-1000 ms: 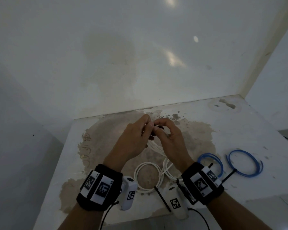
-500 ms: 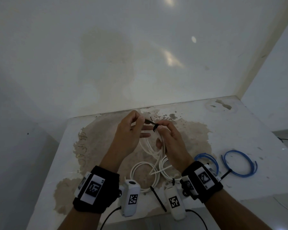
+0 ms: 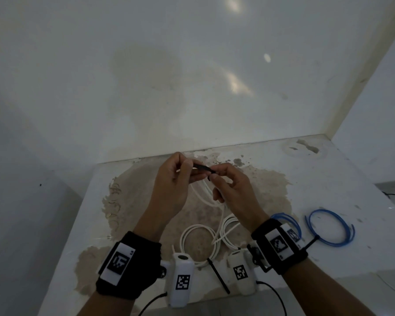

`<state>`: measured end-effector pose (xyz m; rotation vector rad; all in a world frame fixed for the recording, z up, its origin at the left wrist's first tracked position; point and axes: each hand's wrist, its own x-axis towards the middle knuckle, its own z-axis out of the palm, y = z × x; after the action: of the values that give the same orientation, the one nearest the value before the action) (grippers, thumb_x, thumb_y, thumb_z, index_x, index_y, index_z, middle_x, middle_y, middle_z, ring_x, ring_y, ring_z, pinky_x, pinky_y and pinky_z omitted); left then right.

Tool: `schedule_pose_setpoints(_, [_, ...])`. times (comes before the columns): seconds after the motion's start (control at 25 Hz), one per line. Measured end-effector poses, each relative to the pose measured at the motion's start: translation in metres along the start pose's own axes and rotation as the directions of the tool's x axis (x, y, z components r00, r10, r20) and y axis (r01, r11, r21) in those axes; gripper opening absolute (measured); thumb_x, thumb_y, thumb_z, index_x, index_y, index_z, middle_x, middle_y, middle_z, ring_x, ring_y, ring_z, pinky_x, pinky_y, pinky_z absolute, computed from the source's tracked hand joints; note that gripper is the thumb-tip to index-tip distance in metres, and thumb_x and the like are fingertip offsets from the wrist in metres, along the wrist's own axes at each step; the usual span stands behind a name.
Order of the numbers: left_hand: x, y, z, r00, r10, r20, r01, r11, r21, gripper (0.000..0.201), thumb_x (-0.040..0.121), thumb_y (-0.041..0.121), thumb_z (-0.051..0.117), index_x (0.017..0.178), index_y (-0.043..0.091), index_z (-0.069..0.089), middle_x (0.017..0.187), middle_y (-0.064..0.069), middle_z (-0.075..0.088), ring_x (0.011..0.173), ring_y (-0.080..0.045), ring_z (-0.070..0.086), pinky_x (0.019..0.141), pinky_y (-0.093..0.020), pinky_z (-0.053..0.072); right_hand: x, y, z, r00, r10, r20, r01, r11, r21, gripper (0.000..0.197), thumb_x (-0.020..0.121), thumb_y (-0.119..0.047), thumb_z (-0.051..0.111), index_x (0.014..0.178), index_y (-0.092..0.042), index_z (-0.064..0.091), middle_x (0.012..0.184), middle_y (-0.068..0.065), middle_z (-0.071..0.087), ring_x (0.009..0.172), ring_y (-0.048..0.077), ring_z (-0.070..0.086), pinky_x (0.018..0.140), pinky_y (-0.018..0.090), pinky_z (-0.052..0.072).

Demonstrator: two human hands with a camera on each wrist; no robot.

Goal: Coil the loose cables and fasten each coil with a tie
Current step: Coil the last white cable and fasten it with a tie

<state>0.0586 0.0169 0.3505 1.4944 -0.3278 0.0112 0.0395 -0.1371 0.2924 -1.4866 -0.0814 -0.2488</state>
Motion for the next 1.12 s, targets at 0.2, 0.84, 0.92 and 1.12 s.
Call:
schedule_pose_setpoints(0.2, [-0.015, -0.010, -0.007, 0.998, 0.062, 0.020, -0.063, 0.996, 0.063, 0.023, 0.101, 0.006, 0.043, 0.086, 0.001, 0.059, 0.091, -0.015, 0.070, 0.087, -0.026, 0.073, 0.078, -0.027, 0.058, 0.003, 0.007, -0.005, 0.993, -0.109, 0.047, 0.115, 0.981, -0.153, 0.010, 0.095, -0.008, 0.063, 0.104, -0.007, 0.065, 0.082, 0.002, 0.068, 0.057, 0.017, 0.063, 0.054, 0.022, 0.048])
schedule_pose_setpoints(0.84, [-0.026, -0.020, -0.005, 0.967, -0.125, 0.222, -0.062, 0.730, 0.681, 0.032, 0.100, 0.023, 0.047, 0.073, 0.007, 0.054, 0.056, 0.004, 0.040, 0.046, -0.005, 0.039, 0.048, -0.017, 0.031, -0.031, 0.015, -0.007, 0.976, -0.193, 0.103, 0.217, 0.913, -0.345, 0.012, 0.093, -0.011, 0.066, 0.102, -0.018, 0.067, 0.087, -0.007, 0.072, 0.071, 0.011, 0.070, 0.068, 0.023, 0.056])
schedule_pose_setpoints(0.92, [-0.027, -0.015, -0.002, 0.963, -0.104, 0.247, -0.095, 0.728, 0.679, 0.035, 0.099, 0.022, 0.048, 0.065, 0.018, 0.050, 0.056, 0.005, 0.041, 0.048, -0.004, 0.041, 0.048, -0.017, 0.032, -0.033, 0.018, -0.006, 0.986, -0.147, 0.084, 0.166, 0.939, -0.302, 0.009, 0.091, -0.010, 0.067, 0.099, -0.015, 0.068, 0.082, -0.003, 0.074, 0.071, 0.011, 0.072, 0.068, 0.028, 0.059])
schedule_pose_setpoints(1.12, [-0.026, -0.009, 0.003, 0.954, 0.011, 0.300, -0.201, 0.766, 0.610, 0.037, 0.098, 0.015, 0.050, 0.063, 0.024, 0.045, 0.055, 0.010, 0.044, 0.052, -0.004, 0.043, 0.051, -0.013, 0.031, -0.025, 0.016, -0.007, 0.980, -0.163, 0.114, 0.188, 0.946, -0.266, 0.008, 0.087, -0.006, 0.070, 0.095, -0.007, 0.069, 0.079, 0.004, 0.075, 0.068, 0.011, 0.073, 0.064, 0.028, 0.059])
